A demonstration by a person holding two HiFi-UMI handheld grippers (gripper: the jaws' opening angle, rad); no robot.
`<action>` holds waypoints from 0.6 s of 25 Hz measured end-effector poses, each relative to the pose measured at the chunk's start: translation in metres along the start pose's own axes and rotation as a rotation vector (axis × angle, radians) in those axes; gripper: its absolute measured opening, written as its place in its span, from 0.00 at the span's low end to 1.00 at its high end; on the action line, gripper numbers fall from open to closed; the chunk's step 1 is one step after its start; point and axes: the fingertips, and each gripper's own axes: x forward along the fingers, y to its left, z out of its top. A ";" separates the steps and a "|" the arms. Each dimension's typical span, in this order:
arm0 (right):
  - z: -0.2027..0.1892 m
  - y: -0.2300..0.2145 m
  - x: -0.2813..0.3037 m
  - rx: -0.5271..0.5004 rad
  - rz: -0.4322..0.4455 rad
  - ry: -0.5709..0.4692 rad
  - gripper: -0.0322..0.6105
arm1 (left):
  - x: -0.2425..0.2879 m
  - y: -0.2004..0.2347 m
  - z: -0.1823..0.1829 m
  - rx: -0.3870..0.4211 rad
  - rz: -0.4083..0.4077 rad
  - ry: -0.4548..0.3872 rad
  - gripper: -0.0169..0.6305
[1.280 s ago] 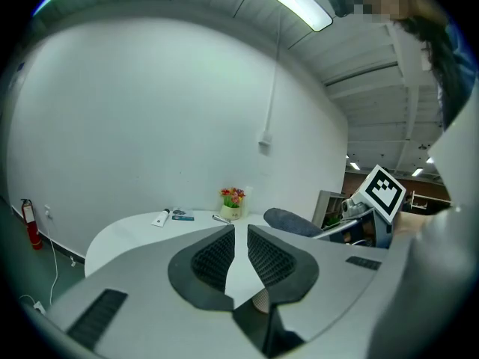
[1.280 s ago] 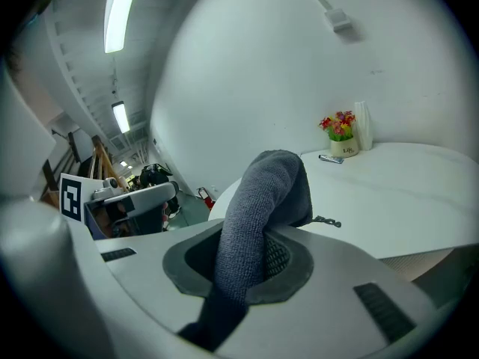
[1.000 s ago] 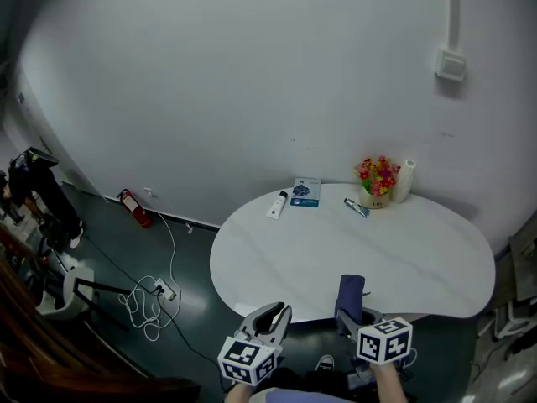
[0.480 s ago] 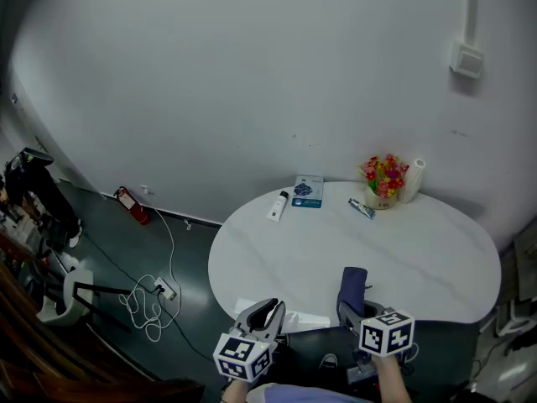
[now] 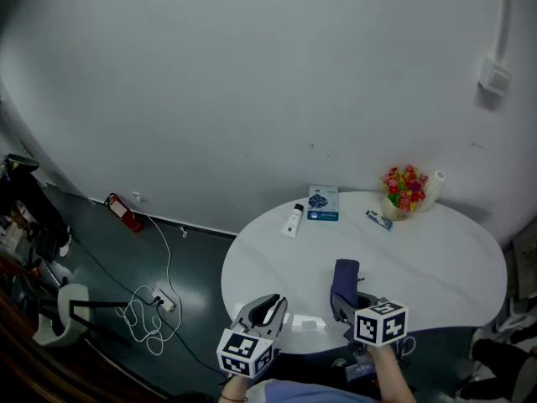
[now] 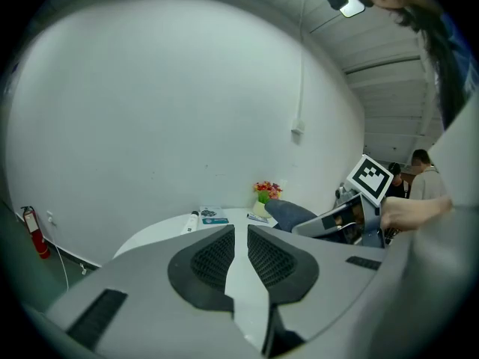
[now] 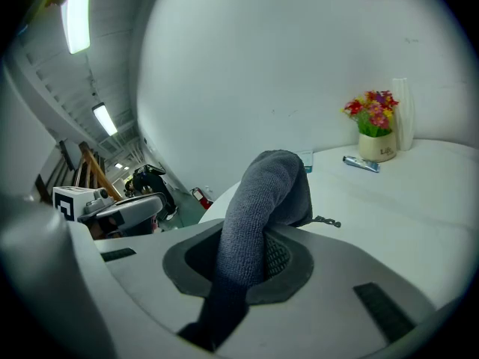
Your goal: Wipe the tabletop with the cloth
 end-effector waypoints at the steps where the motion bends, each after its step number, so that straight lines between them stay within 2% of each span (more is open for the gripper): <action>1: 0.004 0.008 0.013 -0.011 0.006 0.008 0.15 | -0.001 0.010 -0.001 0.001 -0.001 0.004 0.10; 8: 0.024 0.076 0.111 -0.091 0.109 0.076 0.15 | -0.017 0.078 -0.016 -0.011 0.018 0.030 0.10; 15: 0.038 0.135 0.204 -0.138 0.218 0.146 0.15 | -0.041 0.125 -0.026 -0.040 0.044 0.048 0.10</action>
